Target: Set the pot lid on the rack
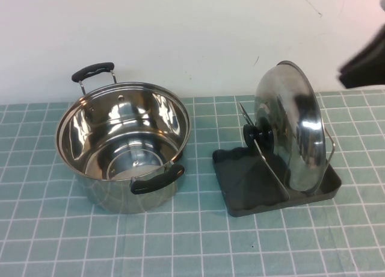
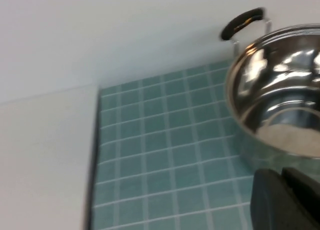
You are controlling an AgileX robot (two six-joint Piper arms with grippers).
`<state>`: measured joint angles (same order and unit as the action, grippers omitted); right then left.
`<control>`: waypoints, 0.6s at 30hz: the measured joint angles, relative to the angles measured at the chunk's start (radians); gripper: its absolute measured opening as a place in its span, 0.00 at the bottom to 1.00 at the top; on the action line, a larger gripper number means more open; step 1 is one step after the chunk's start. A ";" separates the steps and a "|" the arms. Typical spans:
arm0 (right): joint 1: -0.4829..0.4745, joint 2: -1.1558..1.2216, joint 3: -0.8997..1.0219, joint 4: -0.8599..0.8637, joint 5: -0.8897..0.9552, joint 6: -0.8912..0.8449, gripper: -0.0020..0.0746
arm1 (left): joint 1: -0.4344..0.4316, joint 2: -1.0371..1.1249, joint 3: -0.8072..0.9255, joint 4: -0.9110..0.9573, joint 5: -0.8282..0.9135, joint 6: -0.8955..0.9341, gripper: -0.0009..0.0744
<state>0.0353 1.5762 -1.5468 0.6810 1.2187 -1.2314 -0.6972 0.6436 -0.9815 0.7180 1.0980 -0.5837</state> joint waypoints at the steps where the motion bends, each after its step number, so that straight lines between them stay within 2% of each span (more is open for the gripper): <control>1: 0.005 -0.017 -0.001 -0.064 0.004 0.026 0.10 | 0.000 -0.017 0.014 -0.017 -0.023 -0.002 0.01; 6: 0.026 -0.138 -0.002 -0.480 0.022 0.200 0.04 | 0.000 -0.138 0.172 -0.066 -0.223 -0.004 0.01; 8: 0.026 -0.197 -0.002 -0.549 0.026 0.258 0.04 | 0.000 -0.190 0.271 -0.059 -0.331 -0.004 0.01; 14: 0.026 -0.377 0.042 -0.574 0.022 0.332 0.03 | 0.000 -0.329 0.560 -0.011 -0.708 -0.020 0.01; 18: 0.026 -0.509 0.216 -0.563 -0.040 0.340 0.03 | 0.000 -0.381 0.693 0.024 -0.908 -0.083 0.01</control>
<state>0.0613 1.0674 -1.3305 0.1176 1.1789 -0.8918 -0.6972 0.2629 -0.2885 0.7416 0.1896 -0.6663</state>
